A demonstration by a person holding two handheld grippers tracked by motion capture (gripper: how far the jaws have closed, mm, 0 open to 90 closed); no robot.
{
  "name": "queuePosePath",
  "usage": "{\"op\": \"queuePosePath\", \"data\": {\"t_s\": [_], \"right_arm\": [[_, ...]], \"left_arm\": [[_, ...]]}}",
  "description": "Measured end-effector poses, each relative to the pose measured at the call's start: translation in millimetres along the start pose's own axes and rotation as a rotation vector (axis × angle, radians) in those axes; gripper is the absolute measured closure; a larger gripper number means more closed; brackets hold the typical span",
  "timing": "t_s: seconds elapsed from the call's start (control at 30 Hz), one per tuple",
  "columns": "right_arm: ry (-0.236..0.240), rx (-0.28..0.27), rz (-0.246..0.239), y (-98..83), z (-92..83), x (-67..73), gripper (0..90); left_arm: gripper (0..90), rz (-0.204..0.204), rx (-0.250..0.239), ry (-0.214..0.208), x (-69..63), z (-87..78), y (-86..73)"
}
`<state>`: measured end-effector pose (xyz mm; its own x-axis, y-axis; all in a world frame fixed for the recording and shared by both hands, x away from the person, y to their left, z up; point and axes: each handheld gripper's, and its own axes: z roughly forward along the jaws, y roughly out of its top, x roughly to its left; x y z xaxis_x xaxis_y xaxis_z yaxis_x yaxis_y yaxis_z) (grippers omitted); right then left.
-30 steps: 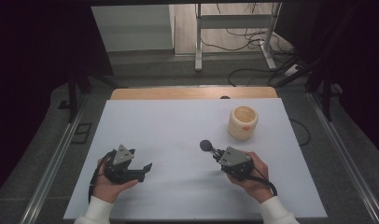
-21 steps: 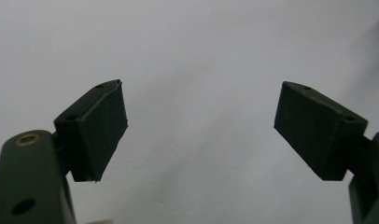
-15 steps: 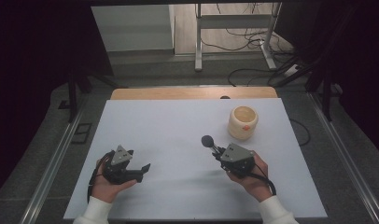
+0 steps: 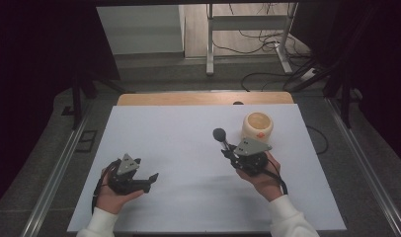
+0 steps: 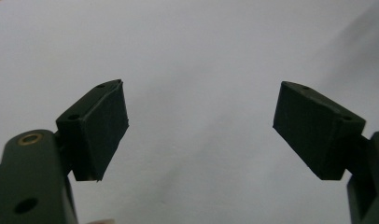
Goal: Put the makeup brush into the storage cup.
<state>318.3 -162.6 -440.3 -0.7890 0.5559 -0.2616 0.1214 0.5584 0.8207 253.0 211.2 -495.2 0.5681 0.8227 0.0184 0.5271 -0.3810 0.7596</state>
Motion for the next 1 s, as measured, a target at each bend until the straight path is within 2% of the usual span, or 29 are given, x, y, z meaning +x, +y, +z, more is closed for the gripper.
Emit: {"op": "queuePosePath", "data": {"t_s": [0.17,0.37,0.43,0.47,0.5,0.67,1.0], "right_arm": [[0.003,-0.017,0.048,2.2,8.1,-5.6,74.8],[-0.001,-0.043,0.083,6.4,10.8,-11.9,74.8],[-0.005,-0.050,0.106,8.1,10.5,-16.2,74.8],[-0.011,-0.067,0.146,10.2,9.6,-22.1,74.8],[-0.011,-0.067,0.146,10.2,9.6,-22.1,74.8],[-0.024,-0.100,0.212,17.6,8.0,-34.4,74.8],[-0.035,-0.141,0.234,18.5,5.8,-43.8,74.8]], "left_arm": [[18.0,0.006,-0.009,-0.008,0.0,-0.9,-0.1],[18.0,0.009,-0.007,-0.006,0.5,-1.3,0.3],[18.0,0.010,-0.005,-0.005,0.2,-0.7,0.3],[18.0,0.011,-0.004,-0.006,0.1,-0.4,0.3],[18.0,0.017,-0.004,-0.005,0.0,-0.1,0.5],[17.9,0.029,-0.006,-0.012,-1.0,-0.9,1.6],[17.9,0.029,-0.005,-0.013,-2.5,1.3,2.3]]}}
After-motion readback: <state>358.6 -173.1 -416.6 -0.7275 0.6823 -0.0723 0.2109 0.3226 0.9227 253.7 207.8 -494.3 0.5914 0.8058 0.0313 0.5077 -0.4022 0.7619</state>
